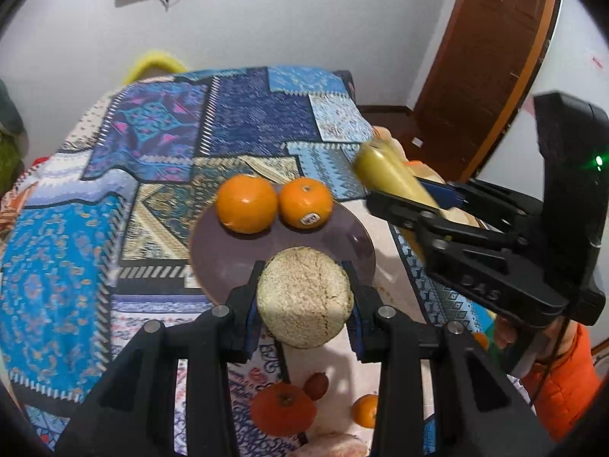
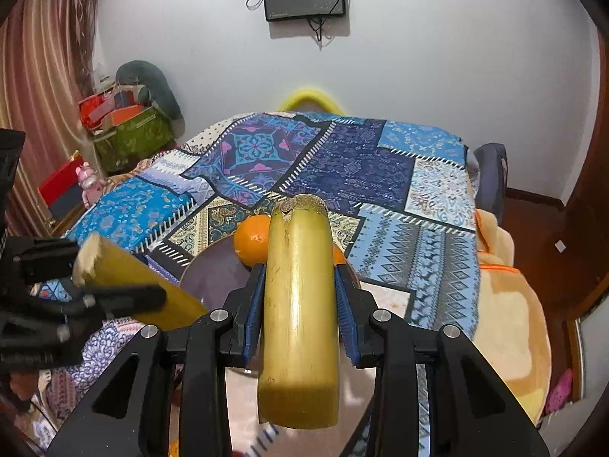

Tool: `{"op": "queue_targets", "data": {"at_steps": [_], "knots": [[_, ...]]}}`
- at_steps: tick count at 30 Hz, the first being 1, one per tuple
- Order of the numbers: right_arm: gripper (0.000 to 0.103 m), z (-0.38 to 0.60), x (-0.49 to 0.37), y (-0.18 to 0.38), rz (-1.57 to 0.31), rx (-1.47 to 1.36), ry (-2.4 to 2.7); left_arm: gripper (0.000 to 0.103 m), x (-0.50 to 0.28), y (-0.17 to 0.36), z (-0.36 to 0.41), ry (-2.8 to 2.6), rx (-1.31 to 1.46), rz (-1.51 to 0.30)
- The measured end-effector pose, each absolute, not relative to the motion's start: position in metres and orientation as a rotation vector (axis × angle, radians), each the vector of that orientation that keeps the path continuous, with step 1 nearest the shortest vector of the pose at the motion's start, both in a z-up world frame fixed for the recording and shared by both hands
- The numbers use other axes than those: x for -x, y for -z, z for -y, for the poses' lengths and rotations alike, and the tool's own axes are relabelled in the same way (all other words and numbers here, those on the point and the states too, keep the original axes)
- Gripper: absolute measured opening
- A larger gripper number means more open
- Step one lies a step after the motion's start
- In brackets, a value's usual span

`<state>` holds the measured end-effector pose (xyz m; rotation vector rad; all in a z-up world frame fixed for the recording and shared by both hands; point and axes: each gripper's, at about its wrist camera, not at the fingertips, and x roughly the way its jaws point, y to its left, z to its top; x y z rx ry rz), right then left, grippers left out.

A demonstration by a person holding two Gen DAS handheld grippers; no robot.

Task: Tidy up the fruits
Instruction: 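Lower both gourds onto the plate beside the oranges and open both tools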

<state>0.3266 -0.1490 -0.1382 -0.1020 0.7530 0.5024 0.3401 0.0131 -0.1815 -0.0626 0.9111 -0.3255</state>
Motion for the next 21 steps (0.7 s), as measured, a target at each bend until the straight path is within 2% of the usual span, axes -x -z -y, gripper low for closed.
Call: {"op": "queue_targets", "data": {"at_steps": [8, 19, 21], "knots": [[0.032, 0.136, -0.348, 0.159, -0.805, 0.108, -0.536, 0.038, -0.367, 0.2, -0.027, 0.317, 0.129, -0.947], [0.032, 0.116, -0.365, 0.182, -0.86, 0.126, -0.572, 0.053, -0.394, 0.217, -0.059, 0.17, 0.177, -0.953], [0.032, 0.114, -0.367, 0.186, -0.868, 0.125, -0.576, 0.061, -0.398, 0.223, -0.059, 0.146, 0.162, -0.963]]}}
